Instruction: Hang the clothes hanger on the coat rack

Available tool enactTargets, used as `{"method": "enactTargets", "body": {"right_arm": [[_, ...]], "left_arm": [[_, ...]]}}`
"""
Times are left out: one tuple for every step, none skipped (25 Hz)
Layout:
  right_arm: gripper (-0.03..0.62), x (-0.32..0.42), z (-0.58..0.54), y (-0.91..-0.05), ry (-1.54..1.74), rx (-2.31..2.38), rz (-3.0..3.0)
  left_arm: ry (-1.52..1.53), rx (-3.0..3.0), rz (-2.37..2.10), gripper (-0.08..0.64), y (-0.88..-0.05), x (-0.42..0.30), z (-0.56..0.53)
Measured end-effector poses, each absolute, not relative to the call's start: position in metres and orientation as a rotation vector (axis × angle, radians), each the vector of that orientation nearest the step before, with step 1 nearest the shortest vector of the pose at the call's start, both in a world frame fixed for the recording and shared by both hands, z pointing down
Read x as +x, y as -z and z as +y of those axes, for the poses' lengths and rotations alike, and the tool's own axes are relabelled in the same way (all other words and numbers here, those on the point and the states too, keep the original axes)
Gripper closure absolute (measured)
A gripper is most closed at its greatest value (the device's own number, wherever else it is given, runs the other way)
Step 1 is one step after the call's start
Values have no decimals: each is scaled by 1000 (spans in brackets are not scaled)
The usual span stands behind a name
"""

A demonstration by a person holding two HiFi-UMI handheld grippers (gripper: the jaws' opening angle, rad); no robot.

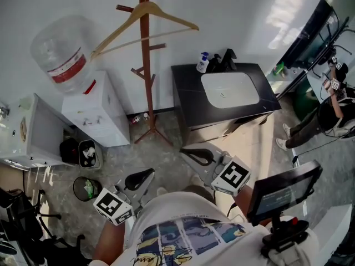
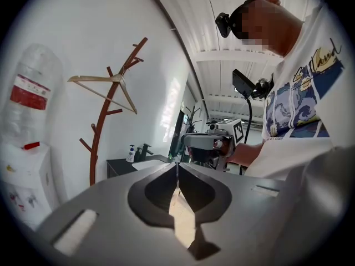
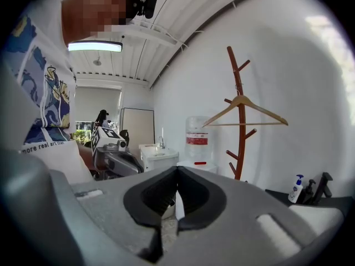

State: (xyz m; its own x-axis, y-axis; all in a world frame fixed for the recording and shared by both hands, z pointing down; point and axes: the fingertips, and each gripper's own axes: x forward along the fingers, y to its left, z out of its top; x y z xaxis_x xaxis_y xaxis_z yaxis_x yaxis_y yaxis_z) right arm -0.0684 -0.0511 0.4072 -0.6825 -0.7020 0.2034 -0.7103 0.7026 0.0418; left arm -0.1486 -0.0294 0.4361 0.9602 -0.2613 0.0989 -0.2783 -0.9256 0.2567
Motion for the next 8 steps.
{"method": "enactTargets", "body": {"right_arm": [[592,-70,-50,-407,-55,1135,-2705],[592,-73,-47,-405,-52,1131,-2705],[592,-75,-45,-403,-52,1127,-2705],[592,-76,-44,-402,-52,1124,-2704],[592,-77,-44,-402,-53,1123,-2703],[592,-77,-45,-403,-53,1123,-2704],[592,-78,-45,-403,-52,1122,-2704],[592,-79,-46,-404,-50,1122,-2705]], "left_arm": [[-90,2840,-394,546,-437,-150,-28],[-89,2839,-387,546,-439,-150,-26],[-88,2837,-380,546,-440,-149,-24],[-87,2836,-375,546,-441,-148,-23],[-87,2837,-373,546,-442,-148,-23],[-87,2838,-373,546,-442,-149,-24],[-88,2840,-374,546,-441,-150,-25],[-90,2843,-375,546,-441,-150,-27]]}}
